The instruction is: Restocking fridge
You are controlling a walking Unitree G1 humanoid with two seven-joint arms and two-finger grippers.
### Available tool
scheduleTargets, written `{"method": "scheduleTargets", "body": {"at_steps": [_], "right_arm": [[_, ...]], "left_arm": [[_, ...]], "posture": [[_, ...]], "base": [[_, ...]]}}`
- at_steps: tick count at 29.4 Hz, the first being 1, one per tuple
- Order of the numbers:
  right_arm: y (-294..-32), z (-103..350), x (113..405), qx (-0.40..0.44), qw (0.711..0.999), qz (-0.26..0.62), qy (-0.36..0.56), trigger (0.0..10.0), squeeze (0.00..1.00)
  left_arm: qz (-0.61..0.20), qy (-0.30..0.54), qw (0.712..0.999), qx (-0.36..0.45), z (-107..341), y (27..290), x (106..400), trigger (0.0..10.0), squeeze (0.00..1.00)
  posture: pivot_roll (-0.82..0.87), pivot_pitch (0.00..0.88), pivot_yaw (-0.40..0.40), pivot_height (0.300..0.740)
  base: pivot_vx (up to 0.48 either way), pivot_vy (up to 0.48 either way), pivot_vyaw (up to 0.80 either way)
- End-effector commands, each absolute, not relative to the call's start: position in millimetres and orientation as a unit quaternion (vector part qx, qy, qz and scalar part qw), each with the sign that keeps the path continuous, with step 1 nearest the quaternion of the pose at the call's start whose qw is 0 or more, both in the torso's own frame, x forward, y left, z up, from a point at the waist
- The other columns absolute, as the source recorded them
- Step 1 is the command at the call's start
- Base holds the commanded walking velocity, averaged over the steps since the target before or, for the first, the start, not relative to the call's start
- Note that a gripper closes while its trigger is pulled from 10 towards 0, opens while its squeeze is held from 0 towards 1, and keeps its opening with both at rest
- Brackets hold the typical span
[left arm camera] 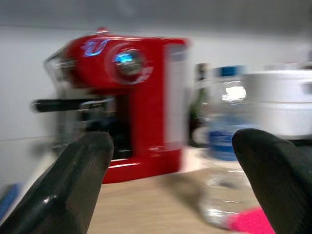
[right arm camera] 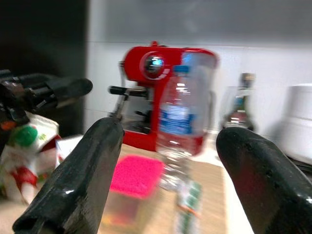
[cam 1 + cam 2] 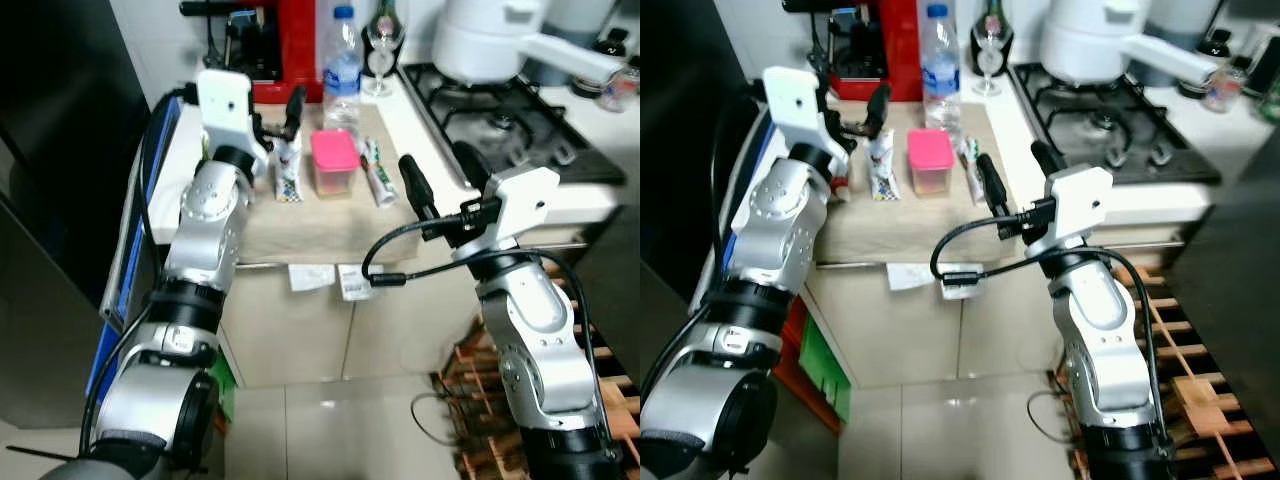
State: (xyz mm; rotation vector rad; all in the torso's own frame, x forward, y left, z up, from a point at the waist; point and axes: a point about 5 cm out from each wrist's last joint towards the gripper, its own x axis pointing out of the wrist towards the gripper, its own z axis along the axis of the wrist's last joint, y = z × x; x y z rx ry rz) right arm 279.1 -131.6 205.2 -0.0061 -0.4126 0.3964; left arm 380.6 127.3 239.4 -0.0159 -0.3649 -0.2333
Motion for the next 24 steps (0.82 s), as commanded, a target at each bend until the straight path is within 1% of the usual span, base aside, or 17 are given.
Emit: {"method": "scheduleTargets", "body": {"at_steps": [1,4,5,6,15,19,22,23,24], "right_arm": [[-126,206,276,-0.004,0.957,0.206,-0.203,10.0,0.0],[-126,207,274,-0.004,0.957,0.207,-0.202,10.0,0.0],[-126,207,274,-0.004,0.957,0.207,-0.202,10.0,0.0],[-126,206,274,-0.003,0.957,0.207,-0.202,10.0,0.0],[-124,208,272,-0.002,0.956,0.212,-0.201,10.0,0.0],[-124,215,267,-0.008,0.953,0.221,-0.208,10.0,0.0],[-126,218,262,-0.012,0.952,0.223,-0.21,10.0,0.0],[-128,214,259,-0.011,0.955,0.218,-0.2,10.0,0.0],[-128,214,259,-0.011,0.955,0.218,-0.2,10.0,0.0]], "left_arm": [[-0.1,-0.19,0.976,-0.019,246,133,382,10.0,0.0],[-0.066,-0.215,0.974,-0.03,255,140,380,10.0,0.0],[-0.066,-0.215,0.974,-0.03,255,140,380,10.0,0.0],[-0.052,-0.231,0.971,-0.031,260,143,377,10.0,0.0],[-0.042,-0.237,0.969,-0.048,264,146,373,10.0,0.0],[-0.048,-0.208,0.976,-0.045,263,146,374,10.0,0.0],[-0.06,-0.159,0.985,-0.042,259,147,375,10.0,0.0],[-0.064,-0.126,0.989,-0.047,256,154,371,10.0,0.0],[-0.064,-0.126,0.989,-0.047,256,154,371,10.0,0.0]], "posture": [[-0.09,0.0,0.038,0.74],[-0.09,0.0,0.04,0.74],[-0.09,0.0,0.04,0.74],[-0.09,0.0,0.04,0.74],[-0.09,0.0,0.033,0.74],[-0.09,0.0,0.03,0.74],[-0.09,0.0,0.036,0.74],[-0.08,0.0,0.035,0.74],[-0.08,0.0,0.035,0.74]], "base": [[0.442,0.0,0.0],[0.43,0.08,0.0],[0.416,0.24,0.0],[0.0,0.0,0.0],[0.0,0.0,0.0],[0.0,0.0,0.0],[0.0,0.0,0.0],[0.0,0.0,0.0],[0.0,0.0,0.0]]}}
